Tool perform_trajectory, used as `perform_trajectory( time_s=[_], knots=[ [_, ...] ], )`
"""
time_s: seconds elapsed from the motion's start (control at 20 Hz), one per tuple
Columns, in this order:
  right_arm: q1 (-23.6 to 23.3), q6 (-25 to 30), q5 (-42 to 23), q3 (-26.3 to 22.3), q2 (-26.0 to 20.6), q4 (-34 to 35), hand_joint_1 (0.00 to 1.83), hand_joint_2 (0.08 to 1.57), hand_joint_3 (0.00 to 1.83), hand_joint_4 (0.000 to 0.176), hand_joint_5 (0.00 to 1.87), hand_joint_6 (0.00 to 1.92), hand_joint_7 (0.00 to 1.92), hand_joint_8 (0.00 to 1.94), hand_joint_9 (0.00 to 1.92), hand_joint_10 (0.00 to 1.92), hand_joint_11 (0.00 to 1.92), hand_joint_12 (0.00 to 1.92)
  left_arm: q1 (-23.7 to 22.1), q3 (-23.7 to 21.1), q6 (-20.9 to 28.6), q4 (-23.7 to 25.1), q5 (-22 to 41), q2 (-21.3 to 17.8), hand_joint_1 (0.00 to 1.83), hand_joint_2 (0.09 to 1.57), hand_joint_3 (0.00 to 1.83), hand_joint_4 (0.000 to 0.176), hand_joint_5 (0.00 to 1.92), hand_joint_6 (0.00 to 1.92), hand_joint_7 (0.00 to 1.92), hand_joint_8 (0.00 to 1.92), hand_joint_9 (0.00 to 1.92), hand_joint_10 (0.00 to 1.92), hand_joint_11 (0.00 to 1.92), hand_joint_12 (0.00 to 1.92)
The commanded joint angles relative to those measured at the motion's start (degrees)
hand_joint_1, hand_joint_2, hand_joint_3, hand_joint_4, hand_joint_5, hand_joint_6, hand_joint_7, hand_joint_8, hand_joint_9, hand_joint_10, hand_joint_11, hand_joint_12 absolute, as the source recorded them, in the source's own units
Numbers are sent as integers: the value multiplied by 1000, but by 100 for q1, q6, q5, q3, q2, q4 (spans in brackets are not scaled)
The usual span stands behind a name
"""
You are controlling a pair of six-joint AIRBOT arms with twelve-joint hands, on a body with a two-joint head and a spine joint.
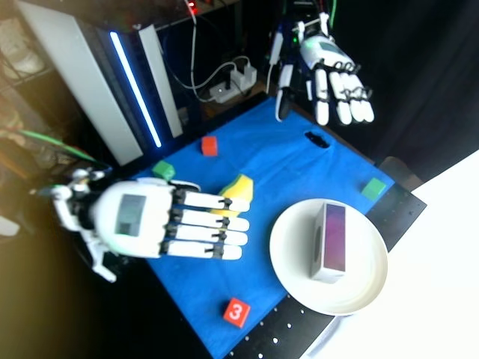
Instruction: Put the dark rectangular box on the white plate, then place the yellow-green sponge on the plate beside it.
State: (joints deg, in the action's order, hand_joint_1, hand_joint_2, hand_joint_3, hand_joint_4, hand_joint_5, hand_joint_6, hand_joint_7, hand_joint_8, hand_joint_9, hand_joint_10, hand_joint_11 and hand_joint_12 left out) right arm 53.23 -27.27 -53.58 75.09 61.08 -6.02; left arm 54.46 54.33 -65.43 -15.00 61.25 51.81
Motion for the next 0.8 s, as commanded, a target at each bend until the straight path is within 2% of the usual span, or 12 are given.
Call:
perform_trajectory(
  time_s=[0.0, 0.05, 0.15, 0.25, 0.3, 0.35, 0.4, 0.45, 0.5, 0.55, 0.6, 0.75],
  knots=[
    [-165, 21, -481, 69, 65, 104, 812, 985, 0, 49, 361, 3, 281, 2, 169, 3, 0, 583, 67, -46, 7, -76, 1039, -45, 891, 962, 10, 103, 258, 6, 186, 13, 75, 8, 1, 36],
    [-219, 21, -397, 105, 116, 45, 814, 989, 0, 20, 408, 8, 331, 7, 261, 18, 0, 787, 192, -96, 12, -216, 1187, -46, 868, 956, 5, 110, 254, 3, 171, 3, 48, 0, 10, 42],
    [-262, 21, -315, 157, 184, -2, 838, 997, 2, 16, 449, 12, 352, 8, 299, 21, 0, 849, 288, -141, 41, -338, 1324, -39, 852, 967, 9, 92, 228, 0, 146, 0, 28, 0, 24, 50],
    [-313, 21, -199, 243, 266, -45, 1006, 991, 0, 0, 755, 88, 646, 79, 644, 136, 186, 1284, 341, -165, 68, -410, 1402, -14, 851, 988, 12, 76, 207, 2, 141, 4, 35, 5, 21, 61],
    [-350, 21, -161, 276, 298, -66, 1110, 968, 25, 0, 867, 395, 708, 483, 626, 927, 429, 1596, 371, -175, 74, -450, 1439, 0, 847, 995, 0, 68, 210, 2, 152, 3, 49, 5, 3, 139],
    [-398, 21, -119, 302, 319, -100, 1157, 1052, 12, 0, 1001, 809, 696, 1092, 722, 1420, 668, 1785, 412, -183, 85, -496, 1494, 14, 851, 998, 0, 62, 208, 0, 155, 2, 54, 4, 0, 169],
    [-441, 21, -106, 316, 327, -127, 1169, 1067, 5, 0, 1031, 912, 799, 1463, 882, 1719, 927, 1894, 452, -193, 94, -538, 1537, 25, 840, 991, 0, 62, 218, 0, 183, 0, 90, 1, 0, 266],
    [-509, 21, -95, 330, 329, -178, 1219, 980, 0, 0, 860, 1278, 797, 1689, 907, 1875, 1019, 1916, 496, -203, 103, -587, 1575, 33, 853, 983, 0, 57, 224, 1, 190, 0, 97, 0, 0, 278],
    [-584, 21, -85, 361, 338, -205, 1277, 946, 0, 0, 805, 1414, 814, 1662, 923, 1901, 1044, 1920, 535, -207, 111, -625, 1589, 40, 875, 968, 0, 40, 237, 3, 199, 2, 114, 4, 0, 308],
    [-608, 21, -84, 374, 341, -208, 1187, 1059, 17, 0, 946, 1111, 771, 1747, 891, 1917, 1028, 1921, 543, -207, 113, -634, 1588, 42, 875, 963, 0, 33, 239, 2, 201, 1, 123, 4, 0, 340],
    [-738, 21, -84, 448, 363, -209, 1164, 1096, 15, 0, 958, 1071, 758, 1774, 841, 1920, 952, 1921, 562, -207, 114, -673, 1586, 46, 869, 966, 0, 30, 233, 0, 193, 0, 117, 1, 0, 332],
    [-1001, 21, -84, 626, 465, -207, 1162, 1111, 0, 0, 970, 1034, 850, 1432, 856, 1552, 814, 1740, 577, -207, 117, -696, 1593, 45, 862, 992, 4, 37, 217, 0, 171, 1, 97, 1, 0, 308]
  ],
)
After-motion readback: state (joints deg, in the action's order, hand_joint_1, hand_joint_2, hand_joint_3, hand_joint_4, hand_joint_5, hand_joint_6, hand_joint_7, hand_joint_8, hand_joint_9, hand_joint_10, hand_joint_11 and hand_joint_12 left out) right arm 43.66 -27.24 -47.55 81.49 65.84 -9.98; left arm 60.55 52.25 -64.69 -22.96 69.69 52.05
